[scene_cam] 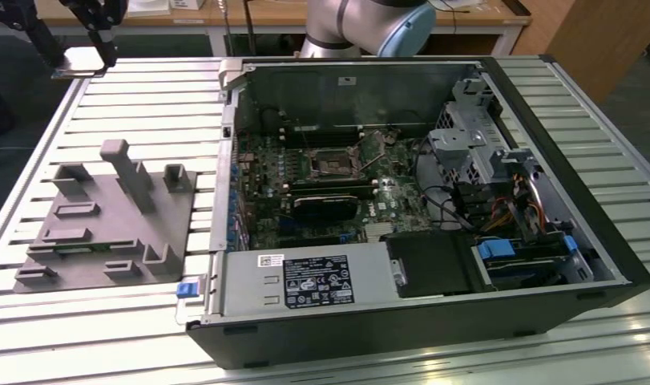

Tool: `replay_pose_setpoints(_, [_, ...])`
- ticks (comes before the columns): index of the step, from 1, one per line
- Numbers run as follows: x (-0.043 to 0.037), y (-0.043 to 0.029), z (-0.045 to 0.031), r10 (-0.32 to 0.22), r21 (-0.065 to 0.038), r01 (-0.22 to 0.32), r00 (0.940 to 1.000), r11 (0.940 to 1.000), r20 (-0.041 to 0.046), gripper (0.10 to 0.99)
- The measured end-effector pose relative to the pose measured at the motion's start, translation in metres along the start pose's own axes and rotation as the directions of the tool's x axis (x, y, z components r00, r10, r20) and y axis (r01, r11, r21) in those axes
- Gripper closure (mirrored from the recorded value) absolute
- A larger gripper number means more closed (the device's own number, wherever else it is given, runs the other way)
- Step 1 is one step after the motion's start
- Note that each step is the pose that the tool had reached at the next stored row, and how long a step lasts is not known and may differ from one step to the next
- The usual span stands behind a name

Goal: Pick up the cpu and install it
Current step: 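Pick up the cpu and move it towards the insertion slot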

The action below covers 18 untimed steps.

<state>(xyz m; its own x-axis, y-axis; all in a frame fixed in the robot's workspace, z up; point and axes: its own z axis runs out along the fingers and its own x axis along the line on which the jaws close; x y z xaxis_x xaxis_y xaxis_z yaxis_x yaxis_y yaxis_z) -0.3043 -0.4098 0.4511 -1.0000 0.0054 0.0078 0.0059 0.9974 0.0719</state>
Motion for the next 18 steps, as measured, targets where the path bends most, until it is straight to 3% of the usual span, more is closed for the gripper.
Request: replay_pose_setpoints(18, [-0.0127, 0.0001, 0.0001, 0.0, 0.0, 0.0, 1.0, 1.0, 0.0, 0.561])
